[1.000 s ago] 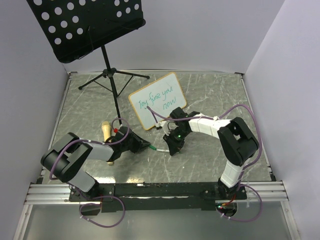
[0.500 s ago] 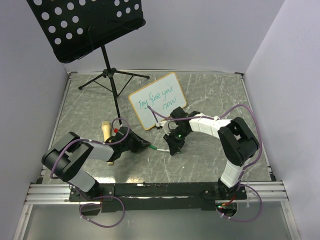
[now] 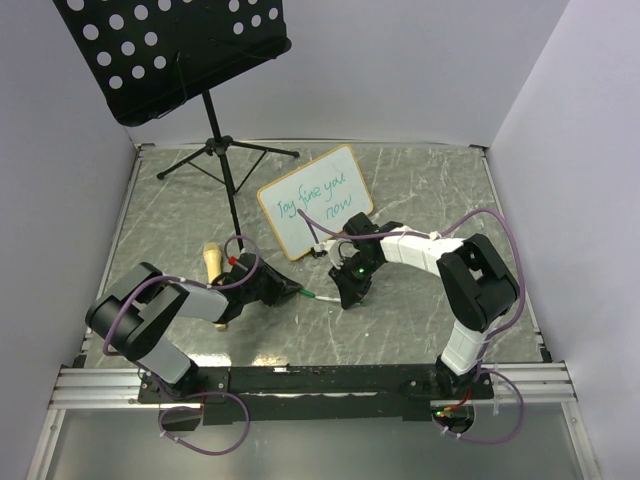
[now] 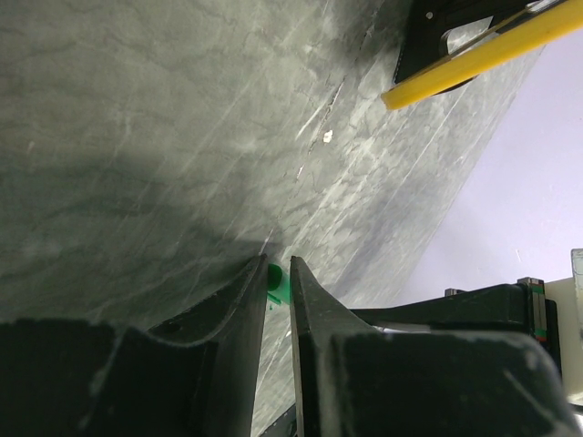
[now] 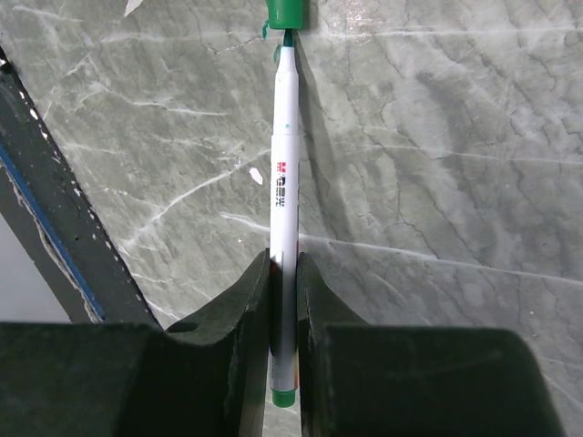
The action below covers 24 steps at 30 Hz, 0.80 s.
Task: Write a sentence on the whiteboard
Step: Insert the whiteboard marker without the cap into the pen cap.
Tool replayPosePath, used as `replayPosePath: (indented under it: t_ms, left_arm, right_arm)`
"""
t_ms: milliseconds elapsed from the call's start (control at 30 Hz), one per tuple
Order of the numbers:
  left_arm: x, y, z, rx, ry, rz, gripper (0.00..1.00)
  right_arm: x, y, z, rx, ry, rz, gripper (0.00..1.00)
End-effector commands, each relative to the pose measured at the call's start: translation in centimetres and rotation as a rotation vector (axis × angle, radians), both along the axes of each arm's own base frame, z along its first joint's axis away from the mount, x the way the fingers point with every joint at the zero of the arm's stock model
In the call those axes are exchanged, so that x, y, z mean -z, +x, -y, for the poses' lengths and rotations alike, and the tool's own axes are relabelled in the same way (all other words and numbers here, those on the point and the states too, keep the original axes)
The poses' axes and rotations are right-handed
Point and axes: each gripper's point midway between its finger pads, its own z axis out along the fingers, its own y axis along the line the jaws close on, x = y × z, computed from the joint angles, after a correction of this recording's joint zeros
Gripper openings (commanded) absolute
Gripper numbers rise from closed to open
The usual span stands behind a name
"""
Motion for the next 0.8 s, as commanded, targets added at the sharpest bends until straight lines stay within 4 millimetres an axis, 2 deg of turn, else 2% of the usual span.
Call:
replayPosePath:
  t_ms: [0,767]
  left_arm:
    - [4.26,-2.65,-2.24,-0.007,0.116,-0.132,0.24]
    - [4.42,-2.78,-2.2,-0.001,0.12,-0.137,0.24]
  right_arm:
    - [-1.49,0.34,-0.08,-0.004,0.043,0.035,0.0]
    - [-1.83,0.54,-0.19,0.002,0.06,0.032,0.0]
